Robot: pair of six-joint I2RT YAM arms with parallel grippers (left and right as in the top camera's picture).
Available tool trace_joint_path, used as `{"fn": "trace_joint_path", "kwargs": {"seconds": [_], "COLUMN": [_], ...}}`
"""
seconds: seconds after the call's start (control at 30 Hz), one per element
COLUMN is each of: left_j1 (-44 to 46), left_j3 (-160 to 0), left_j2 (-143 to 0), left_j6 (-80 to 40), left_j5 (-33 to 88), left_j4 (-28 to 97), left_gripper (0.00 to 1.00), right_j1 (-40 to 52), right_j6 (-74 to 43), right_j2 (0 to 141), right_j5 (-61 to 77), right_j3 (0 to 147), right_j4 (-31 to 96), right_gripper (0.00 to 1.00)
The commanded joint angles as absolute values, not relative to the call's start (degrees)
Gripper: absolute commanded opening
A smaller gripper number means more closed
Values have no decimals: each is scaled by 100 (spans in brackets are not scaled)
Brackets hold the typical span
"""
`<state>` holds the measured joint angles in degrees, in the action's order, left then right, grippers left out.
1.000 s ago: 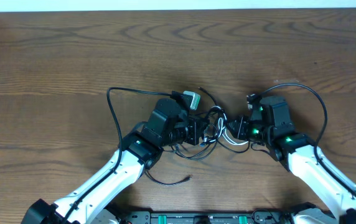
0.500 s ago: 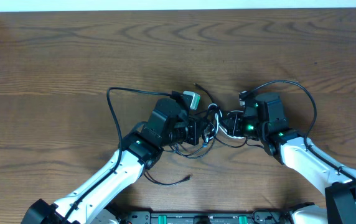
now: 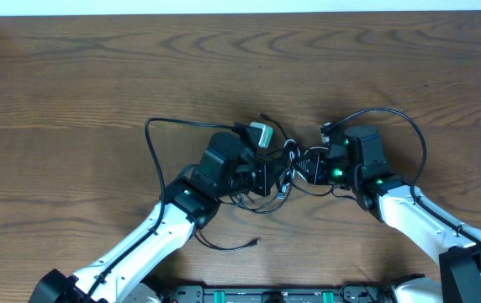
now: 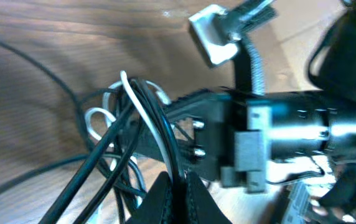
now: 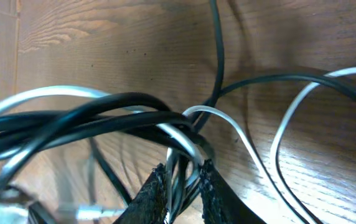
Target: Untangle cables
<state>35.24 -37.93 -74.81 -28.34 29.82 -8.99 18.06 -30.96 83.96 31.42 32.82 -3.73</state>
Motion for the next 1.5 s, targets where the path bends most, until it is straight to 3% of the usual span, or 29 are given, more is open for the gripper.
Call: {"fn": "trace_joint_path", "kwargs": {"seconds": [0.0,0.07,0.2,0.23,0.53,0.63,0.83,0.97,1.3,1.47], "left_j1": [3489,3489,3489,3489,3489,3489,3489,3489,3489,3489], "left_j3": [-3817,-3817,-3817,-3817,-3817,-3815,-3813,-3811,-3813,-3811], "left_j2": [-7437,-7437,-7437,-7437,-7439,-7459,-7459,-7459,-7459,-7459], "left_j6": [-2842,-2842,-2867,-2928,-3072,-2827,-2751,-2777,-3092,-3328], "left_j5": [3415,3426,3433,3433,3400,3186,1369,1372,2952,3253], "left_j4": [-1000,-998,-976,-974,-945,-845,-14,40,-932,-998], "left_gripper": [8,8,8,8,8,8,8,8,8,8], "right_j1": [1848,1839,1667,1559,314,-86,-709,-847,-130,172], "right_j6": [-2993,-2995,-2993,-2989,-2215,-2167,-1938,-1916,-1621,-1660], "right_j2": [8403,8401,8289,8204,7120,6628,5592,5024,5332,6121], "right_j5": [2847,2821,3098,3188,5413,5481,5579,5763,4641,4497], "right_j3": [3299,3299,3299,3299,3299,3299,3299,3299,3284,3284], "right_j4": [-329,-298,25,189,873,1227,1929,1968,2539,2204], "right_gripper": [15,7,6,1,1,1,1,1,34,30]}}
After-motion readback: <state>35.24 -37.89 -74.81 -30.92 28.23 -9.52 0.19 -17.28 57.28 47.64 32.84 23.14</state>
